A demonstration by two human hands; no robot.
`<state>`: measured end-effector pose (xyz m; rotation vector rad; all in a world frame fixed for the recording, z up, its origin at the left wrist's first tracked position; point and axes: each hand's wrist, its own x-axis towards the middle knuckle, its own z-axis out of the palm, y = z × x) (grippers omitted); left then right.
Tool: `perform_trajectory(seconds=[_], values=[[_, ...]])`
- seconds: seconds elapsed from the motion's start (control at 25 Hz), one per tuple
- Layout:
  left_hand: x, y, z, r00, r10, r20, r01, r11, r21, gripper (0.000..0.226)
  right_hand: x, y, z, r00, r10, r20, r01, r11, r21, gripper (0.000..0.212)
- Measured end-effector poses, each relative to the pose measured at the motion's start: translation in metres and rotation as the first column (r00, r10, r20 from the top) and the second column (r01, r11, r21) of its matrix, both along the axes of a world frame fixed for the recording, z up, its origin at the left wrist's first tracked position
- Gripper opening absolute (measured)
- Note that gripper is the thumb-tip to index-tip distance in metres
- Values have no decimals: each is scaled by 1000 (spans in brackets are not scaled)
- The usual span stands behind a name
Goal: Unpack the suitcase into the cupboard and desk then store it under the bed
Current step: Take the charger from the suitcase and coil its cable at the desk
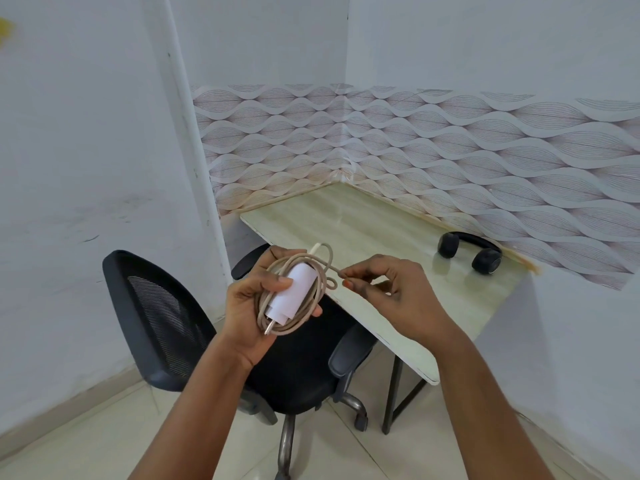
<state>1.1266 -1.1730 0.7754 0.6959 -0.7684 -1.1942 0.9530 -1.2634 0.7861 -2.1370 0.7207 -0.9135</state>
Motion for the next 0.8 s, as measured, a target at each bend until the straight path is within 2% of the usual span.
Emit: perform_trajectory(seconds=[0.04, 0.16, 0.28, 0.36, 0.4, 0.48, 0.56, 0.68, 0.72, 0.8], values=[[1, -2, 1, 999, 31, -29, -31, 1000, 5, 71, 0, 5, 3, 999, -13, 38, 13, 1000, -13, 16], [-2, -6, 2, 989, 103, -105, -94, 992, 86, 74, 4, 15, 11, 981, 15, 195, -41, 991, 128, 15], [-6, -5, 2, 981, 63, -184, -29, 983, 184, 43, 6, 20, 11, 957, 117, 264, -178, 959, 221, 14], [-3, -3, -1, 983, 21, -180, 21, 973, 231, 34, 5, 23, 9, 916, 195, 352, -299, 915, 271, 32], [-3, -2, -2, 989, 9, -144, 29, 966, 258, 32, 4, 23, 8, 905, 218, 364, -323, 910, 258, 36], [-5, 0, -3, 998, 5, -69, 18, 944, 329, 32, 8, 22, 6, 927, 194, 320, -251, 957, 145, 27], [-10, -1, -4, 1000, 14, -15, -7, 930, 368, 46, 13, 19, 5, 953, 134, 273, -147, 989, 26, 18], [-11, -5, -3, 999, 50, 11, -50, 922, 385, 66, 18, 17, 3, 959, 107, 263, -88, 993, -82, 15], [-11, -7, -3, 999, 45, 9, -45, 920, 390, 64, 18, 18, 3, 957, 105, 271, -75, 990, -119, 16], [-12, -7, -2, 999, 29, 36, -40, 919, 393, 47, 20, 23, 3, 955, 123, 270, -75, 981, -181, 17]])
